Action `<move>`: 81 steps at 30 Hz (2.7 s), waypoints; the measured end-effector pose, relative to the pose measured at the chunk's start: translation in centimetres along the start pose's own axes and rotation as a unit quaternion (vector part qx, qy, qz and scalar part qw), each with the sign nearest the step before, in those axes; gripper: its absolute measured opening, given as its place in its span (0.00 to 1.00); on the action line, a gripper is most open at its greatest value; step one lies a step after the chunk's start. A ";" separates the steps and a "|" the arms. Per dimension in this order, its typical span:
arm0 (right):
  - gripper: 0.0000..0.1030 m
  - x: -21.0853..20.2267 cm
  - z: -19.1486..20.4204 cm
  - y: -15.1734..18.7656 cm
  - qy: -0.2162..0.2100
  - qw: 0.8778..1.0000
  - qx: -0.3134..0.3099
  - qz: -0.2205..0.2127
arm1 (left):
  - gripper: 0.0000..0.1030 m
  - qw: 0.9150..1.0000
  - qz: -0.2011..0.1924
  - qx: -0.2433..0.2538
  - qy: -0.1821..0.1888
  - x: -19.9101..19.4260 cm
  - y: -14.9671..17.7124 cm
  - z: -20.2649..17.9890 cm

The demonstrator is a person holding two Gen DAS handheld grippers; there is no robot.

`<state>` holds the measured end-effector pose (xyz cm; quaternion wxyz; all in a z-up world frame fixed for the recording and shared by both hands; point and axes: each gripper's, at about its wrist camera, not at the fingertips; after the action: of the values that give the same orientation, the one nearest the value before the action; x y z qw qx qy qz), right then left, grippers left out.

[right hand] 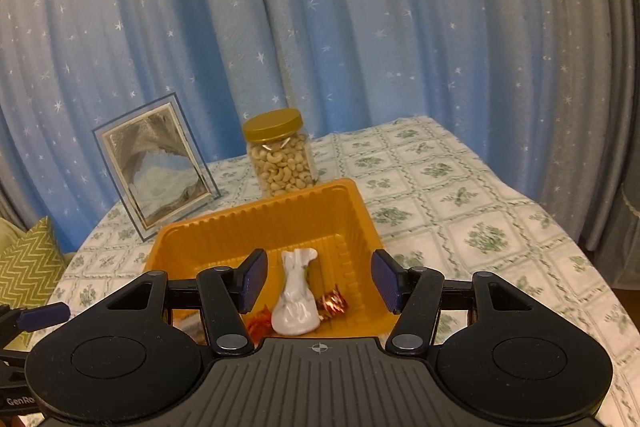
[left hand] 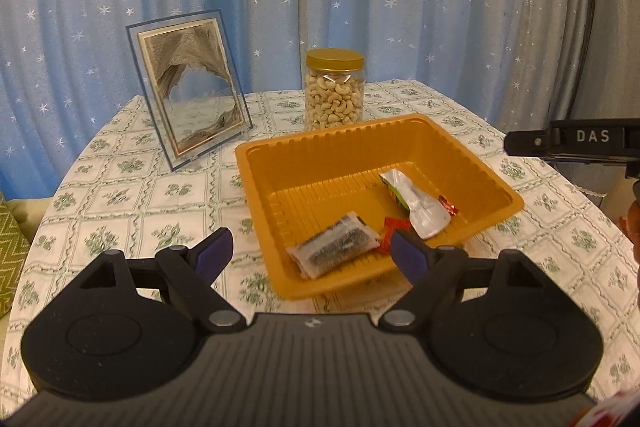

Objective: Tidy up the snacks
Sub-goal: 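Open both tools to drop the bags into the tray and withdraw, then grasp the red snack packet with the left tool while the right tool grasps a red wrapped candy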

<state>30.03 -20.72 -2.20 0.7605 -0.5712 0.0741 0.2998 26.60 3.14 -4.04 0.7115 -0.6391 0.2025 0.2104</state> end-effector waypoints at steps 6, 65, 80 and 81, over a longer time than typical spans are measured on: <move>0.56 -2.9 -0.2 2.1 0.007 1.000 0.000 0.006 | 0.82 1.000 0.002 -0.001 -0.005 -2.8 2.4 0.5; 0.56 -1.7 1.4 12.1 0.019 0.993 0.008 0.117 | 0.27 0.988 0.115 0.097 0.022 2.3 8.3 2.3; 0.33 0.0 1.8 12.5 0.024 0.991 -0.008 0.132 | 0.25 0.992 0.098 0.071 0.034 -0.3 8.4 0.7; 0.32 0.2 2.0 12.6 0.026 0.991 -0.012 0.134 | 0.25 0.992 0.098 0.070 0.035 -0.4 8.4 0.7</move>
<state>22.95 -16.74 -12.04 0.7044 -0.5727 0.1658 0.3852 21.64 4.59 -10.66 0.7230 -0.5720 0.3029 0.2417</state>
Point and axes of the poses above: each gripper's, at about its wrist camera, not at the fingertips, and x roughly the way its jaws point, z to its left, y to its underside, and after that the axes turned 8 degrees about -y, right-handed
